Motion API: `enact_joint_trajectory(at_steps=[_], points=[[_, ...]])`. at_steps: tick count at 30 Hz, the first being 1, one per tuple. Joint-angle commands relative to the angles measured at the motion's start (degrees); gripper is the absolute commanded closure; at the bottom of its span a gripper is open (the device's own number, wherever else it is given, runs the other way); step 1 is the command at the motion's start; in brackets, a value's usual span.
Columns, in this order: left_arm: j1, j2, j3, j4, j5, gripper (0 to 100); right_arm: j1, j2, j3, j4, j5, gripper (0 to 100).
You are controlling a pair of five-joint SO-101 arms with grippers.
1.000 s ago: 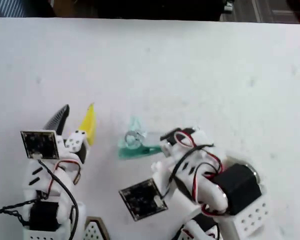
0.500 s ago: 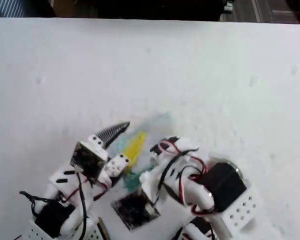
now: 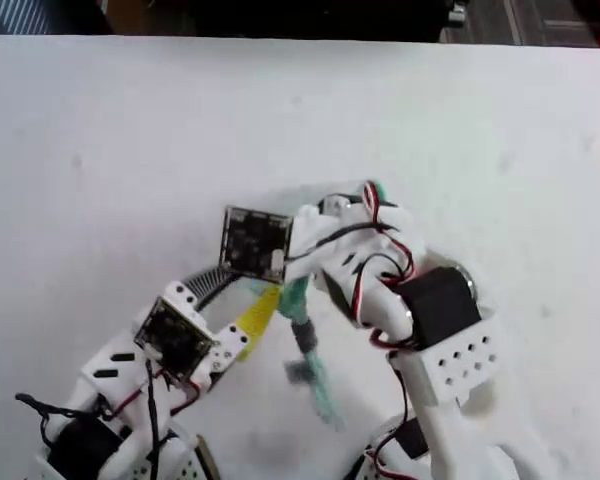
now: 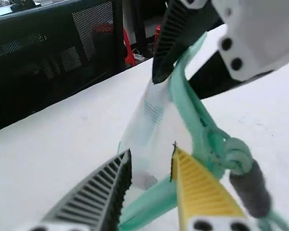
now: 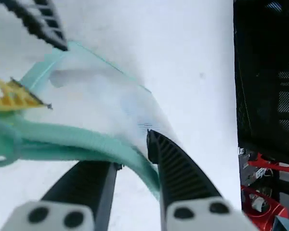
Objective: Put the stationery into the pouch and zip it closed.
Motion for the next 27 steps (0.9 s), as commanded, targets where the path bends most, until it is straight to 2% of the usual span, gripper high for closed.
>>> enact_joint_trajectory(at_steps=[1, 6, 9, 15, 19, 22, 24, 27], points=[[-1.2, 0.2, -1.0, 1.2, -2.3, 84, 0.0, 0.1, -2.5, -3.9, -4.5, 98.1], [-9.5, 0.2, -1.1, 1.0, -2.0, 84, 0.4, 0.1, -2.5, -5.5, -5.6, 98.1], [-11.9, 0.2, -1.1, 0.9, -2.0, 83, -0.1, 0.2, -2.4, -5.6, -6.9, 98.1], [-12.4, 0.2, -1.2, 0.8, -2.0, 83, 0.0, 0.0, -1.2, -6.4, -14.1, 98.1], [-14.0, 0.2, -2.8, 0.8, -1.4, 84, -2.1, 0.1, 3.4, -6.4, -16.0, 98.1], [-15.4, 0.2, -4.8, 1.1, 5.4, 83, -5.8, 0.0, 7.9, -7.3, -16.0, 98.1], [-14.3, 0.2, -4.6, 1.0, 9.1, 83, -7.6, -0.4, 10.1, -9.7, -16.4, 98.1], [-10.2, 0.2, -2.3, 0.7, 7.9, 83, -9.2, -0.1, 10.5, -11.4, -16.5, 98.1]])
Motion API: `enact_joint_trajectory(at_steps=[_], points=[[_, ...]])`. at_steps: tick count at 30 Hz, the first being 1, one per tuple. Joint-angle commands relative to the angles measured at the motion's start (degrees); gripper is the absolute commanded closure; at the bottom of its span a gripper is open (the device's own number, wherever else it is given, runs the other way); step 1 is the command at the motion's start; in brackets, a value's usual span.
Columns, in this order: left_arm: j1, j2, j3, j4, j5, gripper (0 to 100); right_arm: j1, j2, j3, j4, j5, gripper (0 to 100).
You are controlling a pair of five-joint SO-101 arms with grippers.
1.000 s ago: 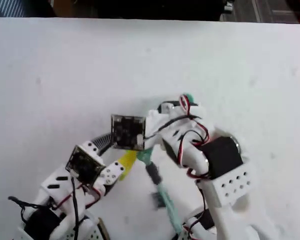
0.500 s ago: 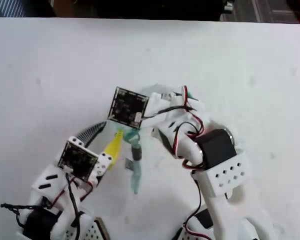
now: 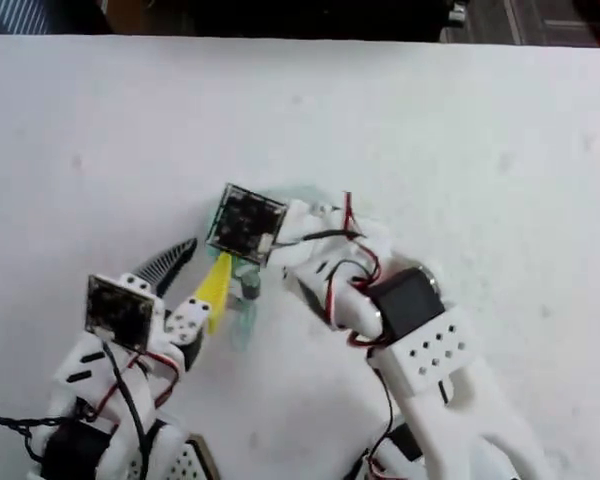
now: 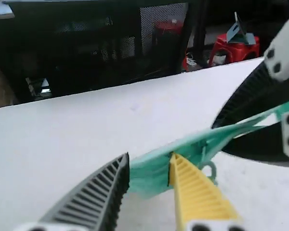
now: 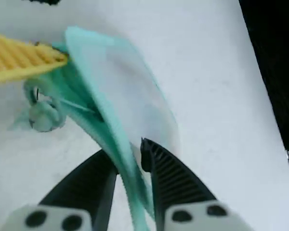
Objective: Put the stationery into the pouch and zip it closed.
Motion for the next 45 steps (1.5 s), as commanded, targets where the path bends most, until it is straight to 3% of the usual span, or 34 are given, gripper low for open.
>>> enact_joint_trajectory(at_steps=[1, 8, 17, 23, 30, 36, 41, 45], points=[[6.1, 0.2, 0.2, -0.3, -0.1, 83, -2.6, -0.2, -0.1, -2.9, -0.8, 98.1], [13.2, 0.2, 0.4, 0.3, -3.6, 83, -0.7, -0.6, -0.4, -4.9, -5.0, 98.1], [0.7, 0.2, -8.3, 7.7, -7.0, 80, 6.6, -0.6, -4.6, -4.8, -4.6, 98.1], [-1.5, 0.2, -5.9, 7.4, -14.0, 74, 6.1, -0.6, -4.7, -2.9, 0.5, 98.1], [-3.0, 0.2, -0.6, -1.0, -17.9, 74, 6.1, -0.7, -6.4, 2.4, 6.2, 98.1], [-0.6, 0.3, -0.5, -2.5, -27.9, 74, 4.3, -0.7, -14.7, 11.2, 11.4, 98.1], [2.9, 0.3, -0.4, 2.1, -28.0, 74, -1.5, -0.7, -19.8, 16.7, 14.1, 98.1], [2.6, 0.3, -0.6, 0.0, -22.4, 74, -2.8, -0.7, -22.5, 20.3, 17.0, 98.1]])
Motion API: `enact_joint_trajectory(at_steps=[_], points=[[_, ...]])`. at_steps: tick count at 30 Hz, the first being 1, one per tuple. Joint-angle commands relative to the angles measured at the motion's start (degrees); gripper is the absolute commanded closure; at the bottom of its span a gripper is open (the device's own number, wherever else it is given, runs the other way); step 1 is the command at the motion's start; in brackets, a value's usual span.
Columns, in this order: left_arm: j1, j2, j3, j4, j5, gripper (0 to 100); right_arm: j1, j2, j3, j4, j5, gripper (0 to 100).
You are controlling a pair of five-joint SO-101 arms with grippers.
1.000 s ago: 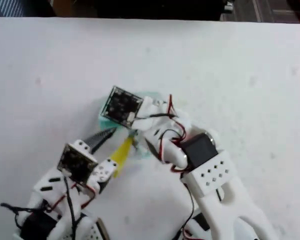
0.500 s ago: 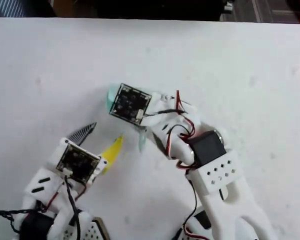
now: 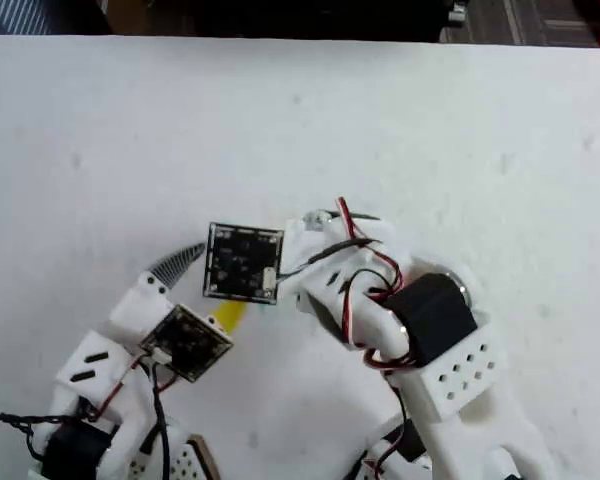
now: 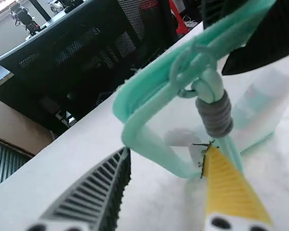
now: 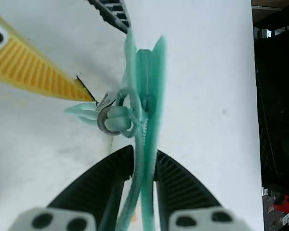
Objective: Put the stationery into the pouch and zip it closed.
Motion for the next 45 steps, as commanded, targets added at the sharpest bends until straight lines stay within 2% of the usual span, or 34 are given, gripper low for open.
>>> enact_joint_trajectory(at_steps=[1, 8, 16, 19, 22, 27, 31, 37, 39, 41, 45], points=[[1.2, 0.2, -0.8, -1.5, 5.5, 74, -1.6, -0.9, -5.0, 2.6, 4.0, 98.1], [2.5, 0.2, -0.8, -1.7, 9.7, 74, -1.6, -0.9, -8.5, 7.9, 8.3, 98.1], [14.1, 0.2, -0.6, -2.0, 14.1, 74, -1.6, 0.2, -7.6, 5.8, 8.4, 98.1], [16.1, 0.2, -0.4, -2.4, 15.7, 75, -1.5, 0.3, -7.6, 5.6, 8.3, 98.1], [17.5, 0.2, -0.4, -2.2, 16.0, 80, -0.4, 0.3, -7.6, 4.0, 7.8, 98.1], [20.7, 0.2, -0.7, -2.5, 16.2, 99, 0.0, 0.3, -1.6, 0.0, 7.7, 98.1], [21.8, 0.2, -0.7, -2.5, 16.3, 97, 0.1, -0.3, 5.3, -4.6, 7.7, 98.1], [21.4, 0.2, -0.7, -2.6, 16.3, 98, 0.0, 0.1, 7.0, -5.6, 7.6, 98.1], [21.3, 0.2, -0.6, -3.4, 16.3, 98, 0.0, -0.2, 6.9, -5.9, 4.5, 97.4], [21.3, 0.2, -0.5, -3.8, 16.3, 98, 0.1, -0.3, 6.7, -5.9, 1.8, 92.0], [20.9, 0.2, -0.4, -3.8, 16.3, 98, 0.3, -0.3, 6.7, -6.6, -3.9, 71.7]])
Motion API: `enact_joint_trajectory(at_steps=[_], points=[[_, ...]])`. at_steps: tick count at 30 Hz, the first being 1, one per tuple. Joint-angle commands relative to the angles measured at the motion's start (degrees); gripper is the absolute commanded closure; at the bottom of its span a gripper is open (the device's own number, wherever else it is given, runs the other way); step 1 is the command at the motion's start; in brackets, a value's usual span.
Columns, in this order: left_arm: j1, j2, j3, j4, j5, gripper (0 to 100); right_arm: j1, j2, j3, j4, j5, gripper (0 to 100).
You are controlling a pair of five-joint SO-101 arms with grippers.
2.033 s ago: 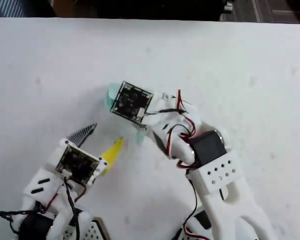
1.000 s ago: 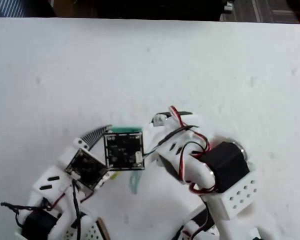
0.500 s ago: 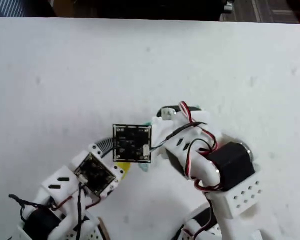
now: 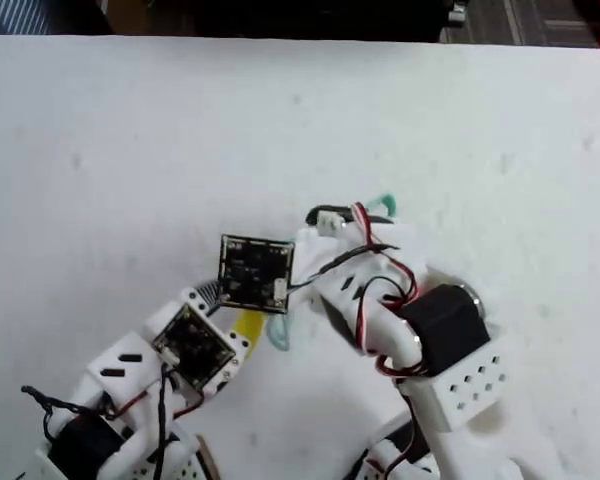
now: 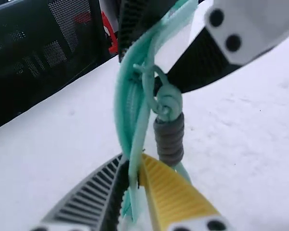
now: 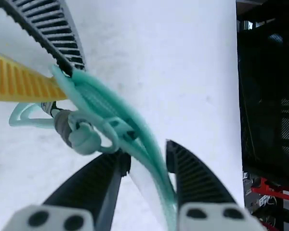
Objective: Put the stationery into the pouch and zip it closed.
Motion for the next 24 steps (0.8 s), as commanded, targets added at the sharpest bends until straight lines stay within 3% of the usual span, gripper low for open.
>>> enact_joint_trajectory(at_steps=[1, 7, 14, 16, 21, 24], points=[[2.2, -0.8, -0.6, -3.8, 0.4, 98, 0.0, 0.5, -0.7, -3.0, -6.5, 68.3], [-5.3, -0.8, -0.5, -6.2, 1.0, 98, 4.2, 0.5, -6.1, -6.4, -11.8, 68.0], [-7.4, -0.8, 4.6, -10.5, 5.6, 98, 4.5, 0.5, -14.9, -6.0, -24.0, 68.5], [-7.4, -0.8, 4.9, -10.4, 5.6, 98, 4.5, 0.4, -16.3, -5.2, -27.8, 72.2], [-7.4, -0.8, 4.9, -10.2, 5.6, 98, 1.9, -2.1, -12.7, 1.5, -30.8, 98.8], [-7.4, -0.8, 4.9, -10.2, 5.6, 98, 1.8, -6.4, -8.1, 4.7, -31.1, 91.6]])
